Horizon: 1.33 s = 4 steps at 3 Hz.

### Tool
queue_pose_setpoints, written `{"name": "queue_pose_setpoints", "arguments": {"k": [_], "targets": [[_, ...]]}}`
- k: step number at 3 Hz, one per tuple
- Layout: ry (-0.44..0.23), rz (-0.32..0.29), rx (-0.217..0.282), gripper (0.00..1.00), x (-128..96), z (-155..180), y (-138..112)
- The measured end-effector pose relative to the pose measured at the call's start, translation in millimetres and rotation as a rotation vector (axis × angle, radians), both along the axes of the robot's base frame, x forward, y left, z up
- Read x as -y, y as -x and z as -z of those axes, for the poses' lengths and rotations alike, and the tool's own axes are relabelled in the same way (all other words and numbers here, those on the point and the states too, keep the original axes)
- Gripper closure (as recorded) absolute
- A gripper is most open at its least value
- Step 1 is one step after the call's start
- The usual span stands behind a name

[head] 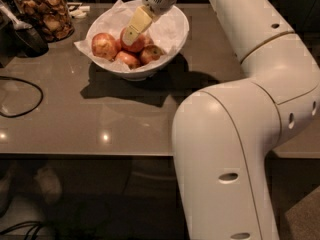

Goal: Pick apple from white bowl

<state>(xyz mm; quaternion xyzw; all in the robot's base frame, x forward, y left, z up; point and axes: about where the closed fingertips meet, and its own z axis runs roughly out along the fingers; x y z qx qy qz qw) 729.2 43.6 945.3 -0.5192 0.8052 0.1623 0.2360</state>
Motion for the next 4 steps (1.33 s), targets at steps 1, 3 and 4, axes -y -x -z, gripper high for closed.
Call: {"name": "queue_pose_setpoints", "arguments": {"k": [1, 3, 4], "targets": [[-0.002, -0.008, -0.009, 0.29, -2.9, 2.3, -0.1], [-0.006, -0.015, -0.024, 0.31, -7.1, 6.1, -0.1], [-0.01, -0.016, -0.033, 0.32, -8.3, 7.8, 0.6]]}}
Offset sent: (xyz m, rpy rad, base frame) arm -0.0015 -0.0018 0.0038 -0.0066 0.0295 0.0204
